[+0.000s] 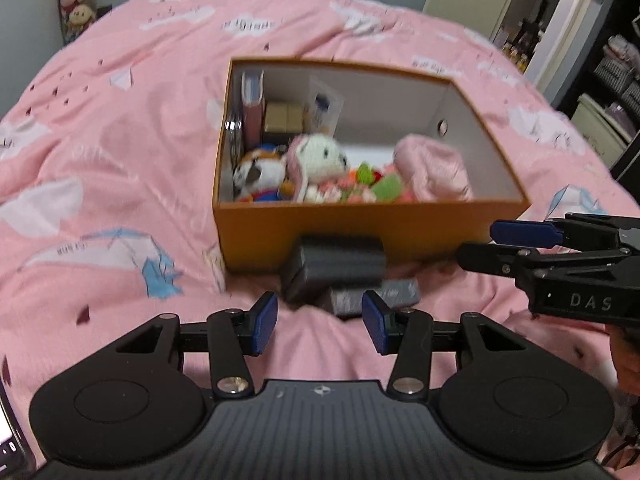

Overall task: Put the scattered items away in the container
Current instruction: 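Withdraw both tools toward the black boxes and photo card box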

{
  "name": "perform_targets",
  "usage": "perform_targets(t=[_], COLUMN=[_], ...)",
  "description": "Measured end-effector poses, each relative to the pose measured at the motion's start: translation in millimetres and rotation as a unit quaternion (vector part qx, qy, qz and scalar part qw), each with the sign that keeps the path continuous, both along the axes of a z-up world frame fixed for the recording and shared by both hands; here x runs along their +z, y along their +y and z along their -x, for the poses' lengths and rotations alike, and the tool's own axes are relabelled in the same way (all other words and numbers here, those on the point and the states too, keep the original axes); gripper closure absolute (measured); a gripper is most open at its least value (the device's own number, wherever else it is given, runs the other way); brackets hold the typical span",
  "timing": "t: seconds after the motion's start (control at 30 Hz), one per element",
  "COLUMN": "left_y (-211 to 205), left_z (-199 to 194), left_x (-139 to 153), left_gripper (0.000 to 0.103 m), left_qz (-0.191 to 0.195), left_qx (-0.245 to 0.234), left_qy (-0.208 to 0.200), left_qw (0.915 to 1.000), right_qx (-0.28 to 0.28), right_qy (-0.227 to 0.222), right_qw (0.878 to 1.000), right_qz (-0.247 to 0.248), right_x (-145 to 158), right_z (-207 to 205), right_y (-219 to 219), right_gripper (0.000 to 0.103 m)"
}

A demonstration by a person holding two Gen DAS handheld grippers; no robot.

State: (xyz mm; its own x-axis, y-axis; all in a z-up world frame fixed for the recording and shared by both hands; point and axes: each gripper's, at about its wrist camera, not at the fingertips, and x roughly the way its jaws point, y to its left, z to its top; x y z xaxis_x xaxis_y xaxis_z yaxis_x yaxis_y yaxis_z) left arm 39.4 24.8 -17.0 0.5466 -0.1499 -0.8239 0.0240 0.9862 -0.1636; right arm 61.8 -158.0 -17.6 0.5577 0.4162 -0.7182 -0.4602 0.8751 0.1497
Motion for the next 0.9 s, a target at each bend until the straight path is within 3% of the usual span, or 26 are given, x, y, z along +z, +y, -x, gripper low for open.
perform_targets(t=[0.27,0.57,0.9], left_y=[1.2,0.7,-0.7], left_z=[-2.6,-7.9,-9.4], left_x=[-13.2,-20.0,-25.1], left_gripper=[0.048,0.046,0.046], left_qz=[-0.010,-0.018,-0.029], left_qx=[0.002,0.000,-0.006], left_qy=[0.026,0.039,0.049], left_qw=[0.9996,0.9991,0.9984], right_qx=[0.023,0.069,0.132], right_qy=[0.048,0.079,0.071], right_qw=[0.998,0.992,0.984], right_qz=[0.043,0.069,0.098], right_x=[-38.5,-62.3,-81.9], right_z=[-17.0,-27.0,-35.6], right_y=[4.0,14.0,30.5], right_gripper=[0.050,0.058,0.063])
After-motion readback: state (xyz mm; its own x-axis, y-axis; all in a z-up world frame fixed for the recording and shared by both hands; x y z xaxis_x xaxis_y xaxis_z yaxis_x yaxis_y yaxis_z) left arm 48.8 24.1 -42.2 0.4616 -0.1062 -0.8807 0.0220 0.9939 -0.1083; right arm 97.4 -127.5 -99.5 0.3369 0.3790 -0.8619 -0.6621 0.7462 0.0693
